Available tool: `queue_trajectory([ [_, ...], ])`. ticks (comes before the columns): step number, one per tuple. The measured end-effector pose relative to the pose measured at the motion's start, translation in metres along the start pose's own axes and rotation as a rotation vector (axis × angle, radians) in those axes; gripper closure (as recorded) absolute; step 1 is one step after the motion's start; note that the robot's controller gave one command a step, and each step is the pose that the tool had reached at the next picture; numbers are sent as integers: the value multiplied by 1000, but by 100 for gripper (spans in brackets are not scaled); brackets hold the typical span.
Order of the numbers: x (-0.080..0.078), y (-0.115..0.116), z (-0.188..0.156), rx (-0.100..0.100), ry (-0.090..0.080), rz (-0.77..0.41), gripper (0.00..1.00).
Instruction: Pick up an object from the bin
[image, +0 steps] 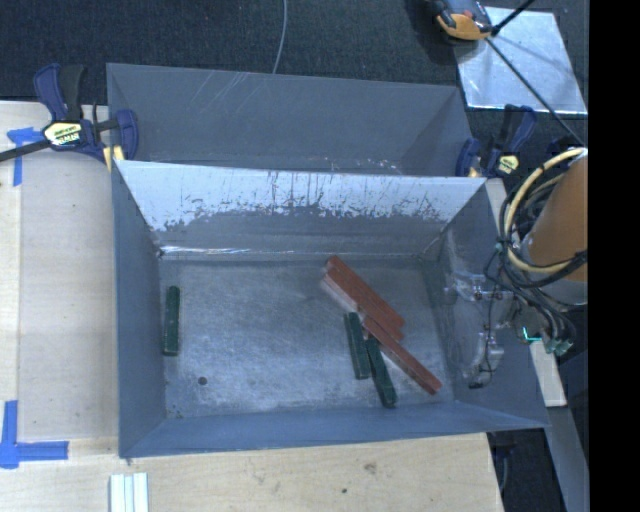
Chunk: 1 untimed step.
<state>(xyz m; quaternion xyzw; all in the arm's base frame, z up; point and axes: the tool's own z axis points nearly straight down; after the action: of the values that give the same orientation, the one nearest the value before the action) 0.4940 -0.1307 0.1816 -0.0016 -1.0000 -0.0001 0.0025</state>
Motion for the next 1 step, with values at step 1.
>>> queue_trajectory([
  [1,-2,1,-4,2,-8,-3,0],
])
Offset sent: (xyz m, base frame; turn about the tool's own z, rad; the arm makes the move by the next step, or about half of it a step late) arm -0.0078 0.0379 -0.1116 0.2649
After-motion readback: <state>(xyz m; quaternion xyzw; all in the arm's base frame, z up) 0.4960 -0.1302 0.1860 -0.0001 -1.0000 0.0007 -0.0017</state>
